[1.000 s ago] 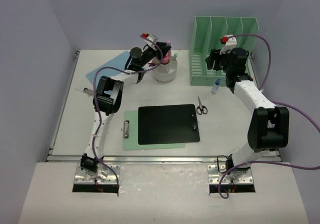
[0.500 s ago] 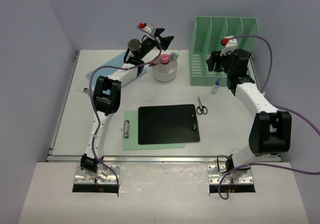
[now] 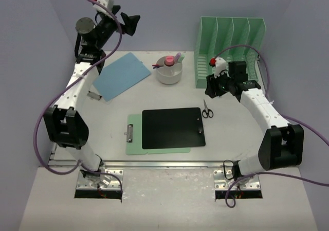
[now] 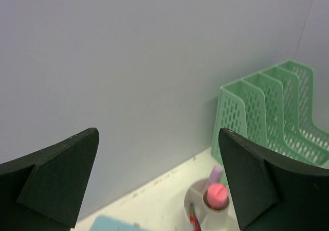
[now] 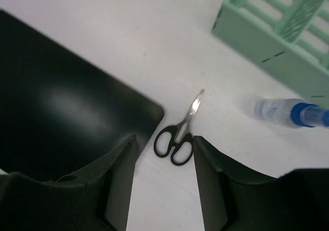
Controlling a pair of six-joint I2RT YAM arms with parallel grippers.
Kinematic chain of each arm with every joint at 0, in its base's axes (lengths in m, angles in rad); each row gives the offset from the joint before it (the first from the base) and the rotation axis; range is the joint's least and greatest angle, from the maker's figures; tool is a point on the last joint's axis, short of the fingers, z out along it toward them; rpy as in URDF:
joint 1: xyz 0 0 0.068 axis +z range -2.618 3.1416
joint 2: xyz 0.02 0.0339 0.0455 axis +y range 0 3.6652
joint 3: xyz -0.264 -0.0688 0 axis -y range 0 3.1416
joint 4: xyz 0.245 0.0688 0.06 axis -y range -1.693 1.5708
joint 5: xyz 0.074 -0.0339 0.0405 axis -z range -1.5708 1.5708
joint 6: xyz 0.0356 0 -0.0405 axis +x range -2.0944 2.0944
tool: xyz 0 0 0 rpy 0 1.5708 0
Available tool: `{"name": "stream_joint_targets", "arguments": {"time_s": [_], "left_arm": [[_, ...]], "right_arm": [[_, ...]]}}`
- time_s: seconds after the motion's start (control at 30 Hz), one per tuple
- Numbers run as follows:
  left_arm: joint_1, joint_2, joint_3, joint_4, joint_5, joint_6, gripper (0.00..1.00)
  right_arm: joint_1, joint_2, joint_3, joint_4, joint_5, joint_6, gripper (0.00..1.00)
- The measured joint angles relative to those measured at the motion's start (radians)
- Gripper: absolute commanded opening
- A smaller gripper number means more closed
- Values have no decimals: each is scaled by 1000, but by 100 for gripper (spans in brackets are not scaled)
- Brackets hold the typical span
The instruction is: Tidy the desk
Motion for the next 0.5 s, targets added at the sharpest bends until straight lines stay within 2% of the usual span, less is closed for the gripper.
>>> {"name": "stream_joint_targets", "arguments": {"time_s": [0.17,0.37,0.5], "left_arm": [[37,-175,-185,-183,5,45,100],[51,-225,-381,-335,23,48,100],[57,-227,-413,-385,29,48,100]], "right_arm": [[99,28,-78,-90,84,-68,41],[89,136,-53,-103,243,-12,48],[72,168,-20,-88,349,60,50]]}}
